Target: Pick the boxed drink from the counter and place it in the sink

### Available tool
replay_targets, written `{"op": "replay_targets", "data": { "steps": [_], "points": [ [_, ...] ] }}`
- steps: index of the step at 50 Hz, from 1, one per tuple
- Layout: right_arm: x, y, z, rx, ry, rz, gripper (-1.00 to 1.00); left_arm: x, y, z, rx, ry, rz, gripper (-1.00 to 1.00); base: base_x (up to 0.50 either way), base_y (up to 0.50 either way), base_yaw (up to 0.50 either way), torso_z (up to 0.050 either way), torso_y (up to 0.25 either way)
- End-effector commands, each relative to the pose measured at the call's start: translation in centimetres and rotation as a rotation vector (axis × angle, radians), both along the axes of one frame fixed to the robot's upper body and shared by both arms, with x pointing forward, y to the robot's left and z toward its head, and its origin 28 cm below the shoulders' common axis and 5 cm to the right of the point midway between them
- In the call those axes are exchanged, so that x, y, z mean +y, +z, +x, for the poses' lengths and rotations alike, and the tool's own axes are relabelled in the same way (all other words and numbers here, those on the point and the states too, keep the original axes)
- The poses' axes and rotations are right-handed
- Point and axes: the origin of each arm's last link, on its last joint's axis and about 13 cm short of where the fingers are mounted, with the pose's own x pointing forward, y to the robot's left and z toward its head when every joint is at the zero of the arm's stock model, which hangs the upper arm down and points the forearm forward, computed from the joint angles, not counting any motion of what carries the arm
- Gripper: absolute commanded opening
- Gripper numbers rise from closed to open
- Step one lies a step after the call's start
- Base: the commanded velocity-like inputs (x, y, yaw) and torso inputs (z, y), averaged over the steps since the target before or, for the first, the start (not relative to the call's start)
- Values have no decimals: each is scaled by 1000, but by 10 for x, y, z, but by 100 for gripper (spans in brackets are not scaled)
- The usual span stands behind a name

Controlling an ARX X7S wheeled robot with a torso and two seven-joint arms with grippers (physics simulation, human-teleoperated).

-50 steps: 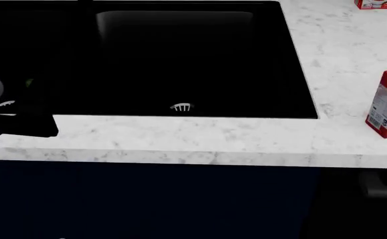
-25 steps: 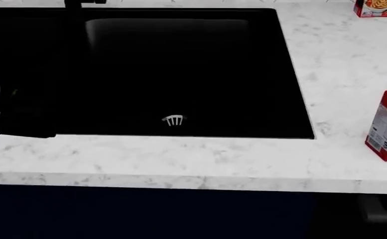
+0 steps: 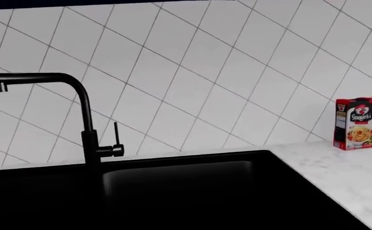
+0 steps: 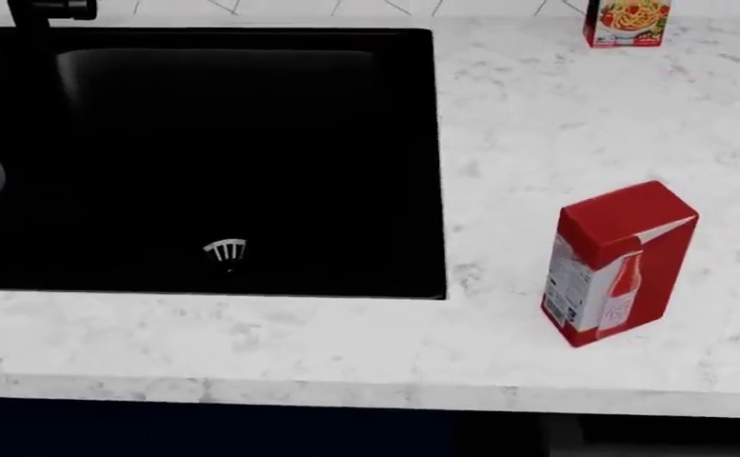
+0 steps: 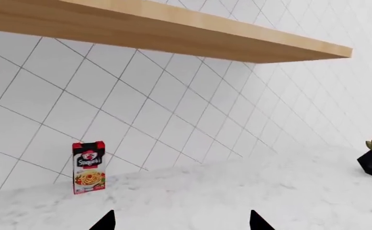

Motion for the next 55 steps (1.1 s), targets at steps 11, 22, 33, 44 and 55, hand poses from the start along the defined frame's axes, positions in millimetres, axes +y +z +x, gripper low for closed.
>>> {"op": "replay_targets", "data": {
  "steps": [11,22,33,44,55],
  "points": [
    [2,1,-2,-40,36,5,100,-1,1,-2,2,-9,1,100,405,-128,0,0,0],
    [1,4,-5,-57,38,23,100,-2,0,-1,5,-11,4,100,352,6,0,0,1],
    [1,4,-5,-51,32,30,100,-1,-2,-1,8,-12,4,100,155,-12,0,0,0],
    [2,4,-5,-56,47,33,100,-1,0,-2,7,-12,4,100,0,-118,0,0,0],
    [3,5,-5,-65,52,18,100,0,-1,-3,6,-8,2,100,31,-238,0,0,0]
  ]
}}
